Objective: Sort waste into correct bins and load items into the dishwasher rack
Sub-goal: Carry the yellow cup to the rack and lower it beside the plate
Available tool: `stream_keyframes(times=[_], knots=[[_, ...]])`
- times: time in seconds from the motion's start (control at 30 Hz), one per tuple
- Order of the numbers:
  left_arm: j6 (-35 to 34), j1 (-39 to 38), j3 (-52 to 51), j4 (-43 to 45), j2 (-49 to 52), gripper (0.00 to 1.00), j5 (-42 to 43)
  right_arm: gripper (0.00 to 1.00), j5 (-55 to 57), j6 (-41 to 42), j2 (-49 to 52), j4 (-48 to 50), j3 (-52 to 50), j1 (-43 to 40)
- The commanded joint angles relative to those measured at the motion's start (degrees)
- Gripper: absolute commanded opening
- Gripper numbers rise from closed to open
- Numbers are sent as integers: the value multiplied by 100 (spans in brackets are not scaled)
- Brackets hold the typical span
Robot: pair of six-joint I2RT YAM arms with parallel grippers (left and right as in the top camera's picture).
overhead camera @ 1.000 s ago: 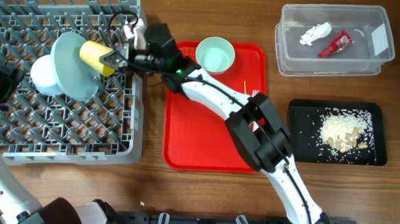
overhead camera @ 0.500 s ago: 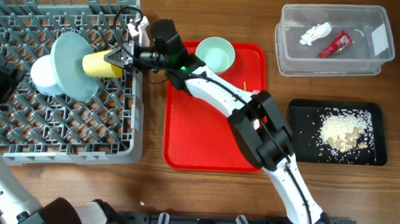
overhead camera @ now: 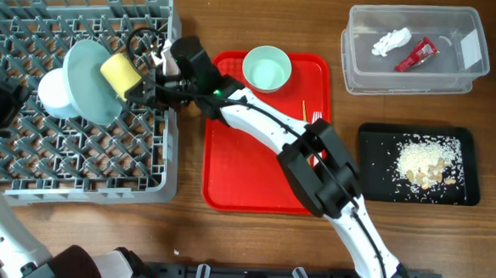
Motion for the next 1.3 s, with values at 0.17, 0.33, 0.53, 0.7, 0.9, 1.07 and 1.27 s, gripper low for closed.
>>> stream_keyframes(times=[0.17, 0.33, 0.53, 0.7, 0.9, 1.07, 1.27], knots=[[24, 28, 15, 13, -9, 100, -96, 15, 922, -710, -723, -905, 4, -109], [24, 28, 15, 13, -9, 100, -98, 18, 1220, -883, -1202, -1357, 4, -109], [24, 28, 15, 11, -9, 100, -96, 52, 1895, -1084, -1740, -2085, 4, -109], [24, 28, 15, 11, -9, 100, -96, 50, 2013, -1318, -1779, -2122, 4, -109], [24, 28, 15, 9, -9, 100, -96, 39, 2120, -1685, -1899, -2072, 17, -188], [0, 28, 15, 13, -9, 100, -92, 4, 2122, -1897, -1847, -1952, 33, -177], [4, 28, 15, 7, -9, 100, -94, 4, 2120, -2022, -1429, -1147, 28, 146]])
